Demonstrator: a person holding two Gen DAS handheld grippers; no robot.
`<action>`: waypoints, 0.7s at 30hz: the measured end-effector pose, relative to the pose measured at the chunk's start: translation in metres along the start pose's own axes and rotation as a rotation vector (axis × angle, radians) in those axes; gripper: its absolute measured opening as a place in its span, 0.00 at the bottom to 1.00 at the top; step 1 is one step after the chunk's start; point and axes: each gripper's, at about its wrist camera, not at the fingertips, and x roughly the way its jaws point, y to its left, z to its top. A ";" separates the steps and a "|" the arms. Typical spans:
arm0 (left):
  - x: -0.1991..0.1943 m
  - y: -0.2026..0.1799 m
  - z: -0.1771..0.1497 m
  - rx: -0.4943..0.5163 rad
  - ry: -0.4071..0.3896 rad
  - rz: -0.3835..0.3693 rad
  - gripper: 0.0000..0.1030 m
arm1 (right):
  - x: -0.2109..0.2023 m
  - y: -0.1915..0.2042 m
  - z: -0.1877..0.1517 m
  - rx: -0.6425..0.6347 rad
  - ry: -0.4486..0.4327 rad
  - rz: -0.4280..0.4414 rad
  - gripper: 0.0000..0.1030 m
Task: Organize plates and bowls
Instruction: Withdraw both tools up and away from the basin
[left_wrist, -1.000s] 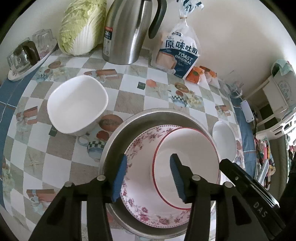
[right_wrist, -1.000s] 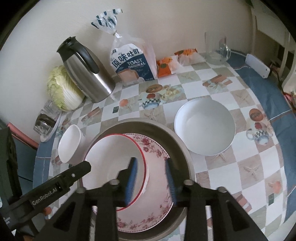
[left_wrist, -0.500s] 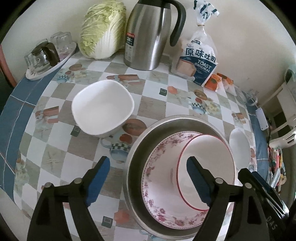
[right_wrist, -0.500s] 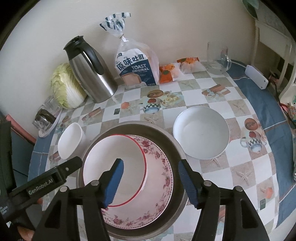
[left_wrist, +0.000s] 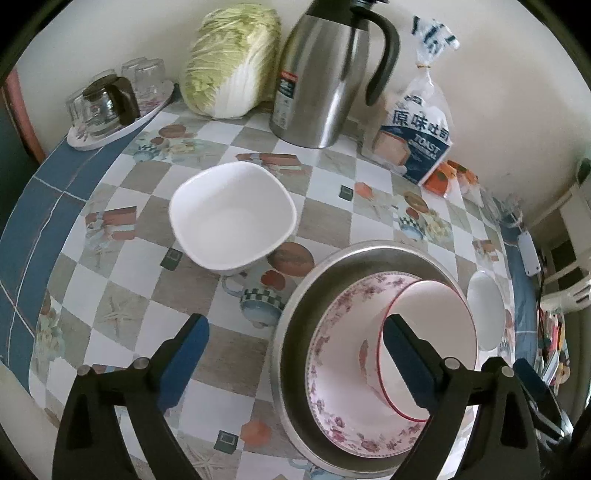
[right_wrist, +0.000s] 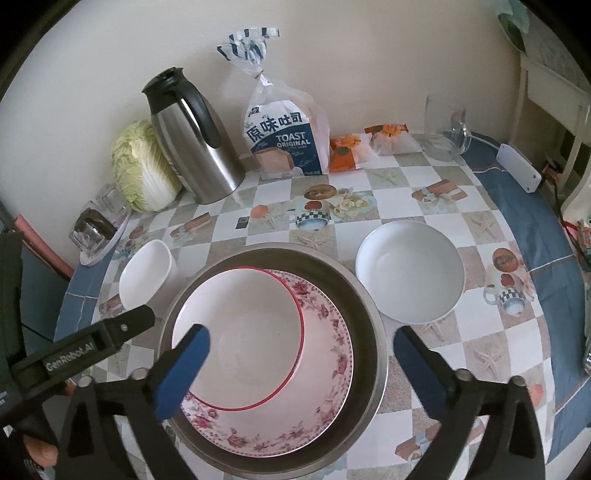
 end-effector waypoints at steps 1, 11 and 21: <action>-0.001 0.002 0.000 -0.007 -0.005 -0.002 0.93 | 0.001 0.001 0.000 -0.004 0.002 0.003 1.00; -0.009 0.028 0.003 -0.071 -0.052 0.015 0.93 | 0.004 0.016 -0.003 -0.048 0.006 0.011 1.00; -0.021 0.066 0.007 -0.173 -0.080 0.004 0.93 | 0.001 0.035 -0.006 -0.039 -0.032 0.087 1.00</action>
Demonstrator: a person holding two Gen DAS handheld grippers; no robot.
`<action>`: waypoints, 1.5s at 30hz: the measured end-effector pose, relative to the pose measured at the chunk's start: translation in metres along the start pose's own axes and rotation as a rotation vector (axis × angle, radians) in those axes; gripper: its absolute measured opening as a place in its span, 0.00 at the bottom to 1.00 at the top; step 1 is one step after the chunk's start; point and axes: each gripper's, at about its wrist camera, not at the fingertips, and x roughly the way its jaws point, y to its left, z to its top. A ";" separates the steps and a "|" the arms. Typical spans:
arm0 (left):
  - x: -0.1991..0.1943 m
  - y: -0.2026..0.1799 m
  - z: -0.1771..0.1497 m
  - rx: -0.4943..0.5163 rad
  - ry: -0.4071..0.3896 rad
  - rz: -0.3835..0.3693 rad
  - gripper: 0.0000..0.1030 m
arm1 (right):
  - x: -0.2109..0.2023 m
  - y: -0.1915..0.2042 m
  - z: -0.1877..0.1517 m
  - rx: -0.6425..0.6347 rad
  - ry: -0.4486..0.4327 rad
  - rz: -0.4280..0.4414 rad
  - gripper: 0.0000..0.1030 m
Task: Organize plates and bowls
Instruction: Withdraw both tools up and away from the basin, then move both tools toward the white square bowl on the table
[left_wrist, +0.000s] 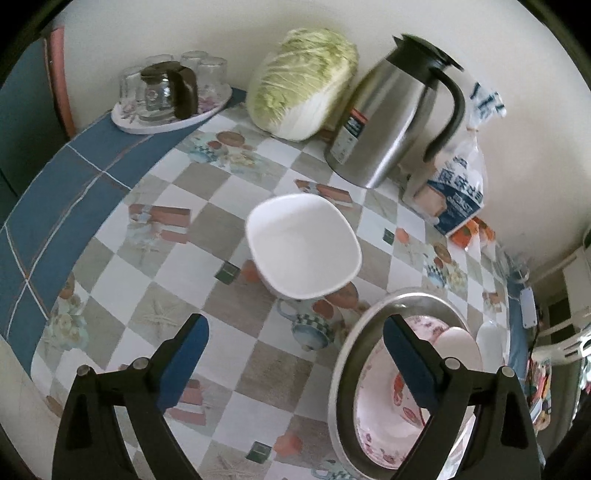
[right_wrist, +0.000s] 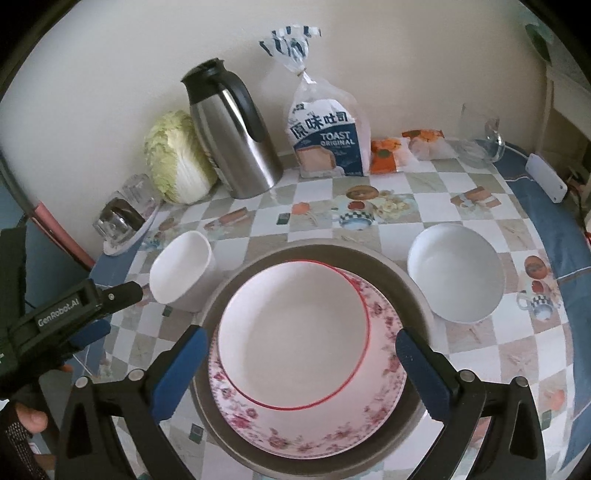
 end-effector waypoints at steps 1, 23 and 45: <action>-0.001 0.002 0.001 -0.006 -0.004 0.003 0.93 | -0.001 0.002 0.000 -0.001 -0.010 0.000 1.00; -0.012 0.074 0.030 -0.193 -0.075 -0.070 0.93 | 0.010 0.057 -0.004 -0.075 -0.091 0.027 1.00; 0.035 0.103 0.046 -0.280 -0.064 -0.117 0.93 | 0.081 0.121 0.036 -0.124 0.102 -0.056 1.00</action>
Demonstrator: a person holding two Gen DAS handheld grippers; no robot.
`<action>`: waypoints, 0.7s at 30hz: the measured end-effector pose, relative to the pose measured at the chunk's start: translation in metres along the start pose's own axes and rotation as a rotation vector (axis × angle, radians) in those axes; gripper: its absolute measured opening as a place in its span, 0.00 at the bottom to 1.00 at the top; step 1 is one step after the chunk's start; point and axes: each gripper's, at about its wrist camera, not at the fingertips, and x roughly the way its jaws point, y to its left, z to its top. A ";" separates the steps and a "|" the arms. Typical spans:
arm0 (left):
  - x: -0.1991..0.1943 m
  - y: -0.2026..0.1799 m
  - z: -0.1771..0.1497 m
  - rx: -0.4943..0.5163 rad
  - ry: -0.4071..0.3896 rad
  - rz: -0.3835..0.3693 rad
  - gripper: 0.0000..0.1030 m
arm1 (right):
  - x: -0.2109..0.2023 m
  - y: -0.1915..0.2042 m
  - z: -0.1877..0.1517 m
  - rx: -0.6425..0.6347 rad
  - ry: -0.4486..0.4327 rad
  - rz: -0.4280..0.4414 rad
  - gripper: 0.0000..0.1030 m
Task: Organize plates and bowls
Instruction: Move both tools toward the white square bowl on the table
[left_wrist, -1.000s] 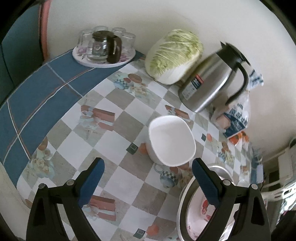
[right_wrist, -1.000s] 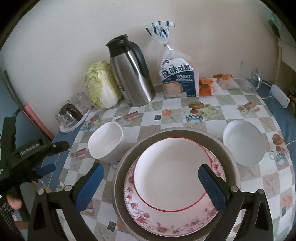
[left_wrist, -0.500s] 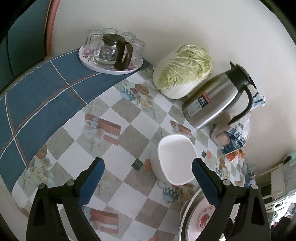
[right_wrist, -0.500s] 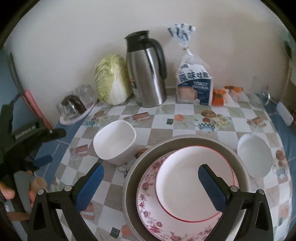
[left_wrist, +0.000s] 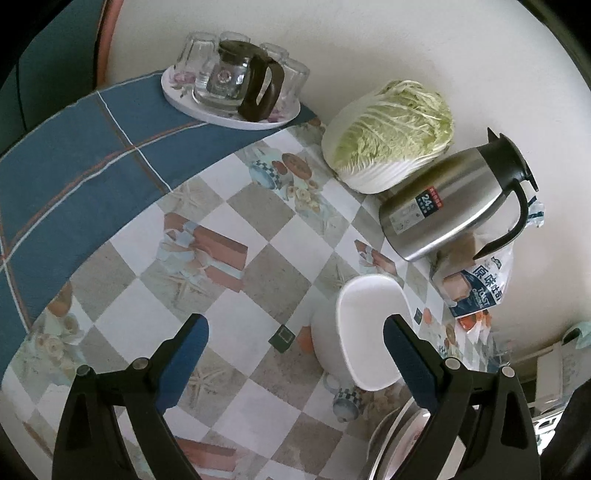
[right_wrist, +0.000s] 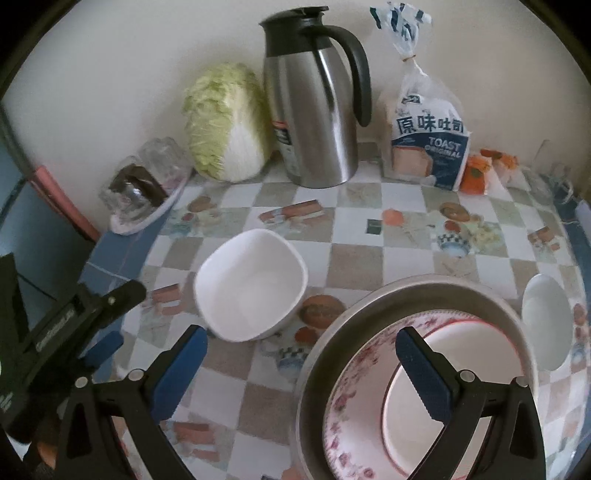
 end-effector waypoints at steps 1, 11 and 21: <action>0.002 0.000 0.001 0.002 -0.005 -0.002 0.93 | 0.003 -0.001 0.003 0.001 0.007 -0.010 1.00; 0.014 -0.001 0.011 -0.003 -0.039 -0.054 0.93 | 0.023 0.004 0.038 0.003 0.059 -0.043 1.00; 0.039 0.001 0.014 -0.015 -0.017 -0.050 0.93 | 0.049 0.009 0.047 -0.011 0.085 -0.108 0.98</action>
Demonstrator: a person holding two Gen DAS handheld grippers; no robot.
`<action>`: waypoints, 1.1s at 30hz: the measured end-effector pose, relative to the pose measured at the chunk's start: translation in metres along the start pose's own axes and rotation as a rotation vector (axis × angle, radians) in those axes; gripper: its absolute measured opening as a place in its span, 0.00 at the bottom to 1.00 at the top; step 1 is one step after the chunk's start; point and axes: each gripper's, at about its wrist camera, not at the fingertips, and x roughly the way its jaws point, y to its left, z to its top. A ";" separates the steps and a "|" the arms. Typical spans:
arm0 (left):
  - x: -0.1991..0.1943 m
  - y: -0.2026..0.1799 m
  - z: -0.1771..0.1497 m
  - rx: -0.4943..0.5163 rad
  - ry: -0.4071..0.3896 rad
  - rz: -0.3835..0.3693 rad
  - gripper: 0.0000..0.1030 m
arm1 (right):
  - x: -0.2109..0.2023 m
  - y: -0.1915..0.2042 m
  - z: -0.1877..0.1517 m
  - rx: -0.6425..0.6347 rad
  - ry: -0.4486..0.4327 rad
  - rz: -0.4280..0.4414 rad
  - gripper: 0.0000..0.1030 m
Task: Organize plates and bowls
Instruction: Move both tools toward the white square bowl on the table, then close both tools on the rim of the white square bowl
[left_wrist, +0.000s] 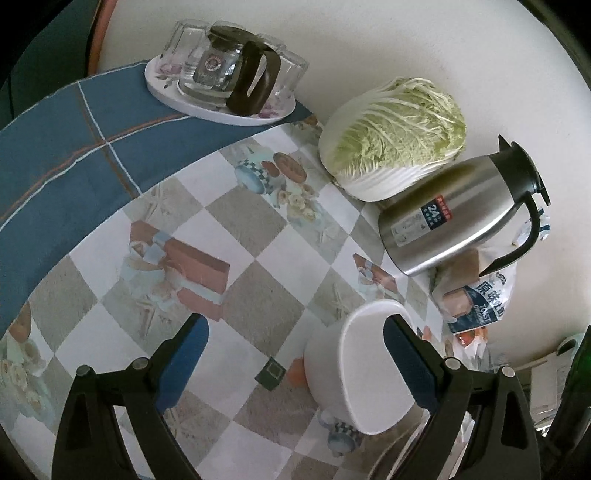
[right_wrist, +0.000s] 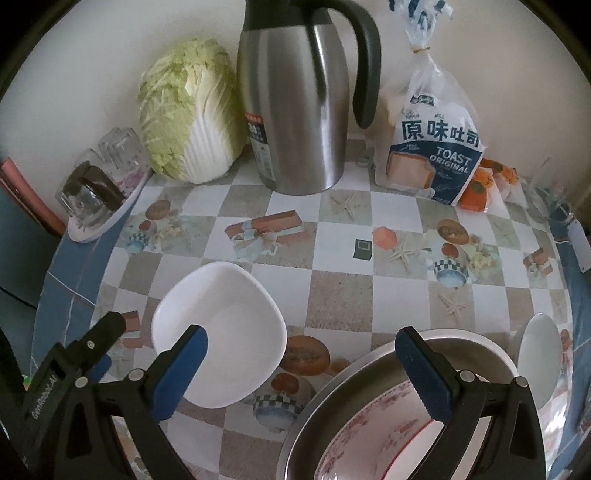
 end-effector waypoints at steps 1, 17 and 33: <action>0.001 -0.001 0.001 0.007 -0.001 0.000 0.93 | 0.002 0.001 0.000 -0.008 0.002 -0.007 0.96; 0.038 -0.019 -0.011 0.130 0.106 0.048 0.90 | 0.032 0.014 -0.003 -0.051 0.063 0.006 0.33; 0.052 -0.013 -0.013 0.104 0.165 0.064 0.63 | 0.041 0.032 -0.014 -0.198 0.069 0.000 0.12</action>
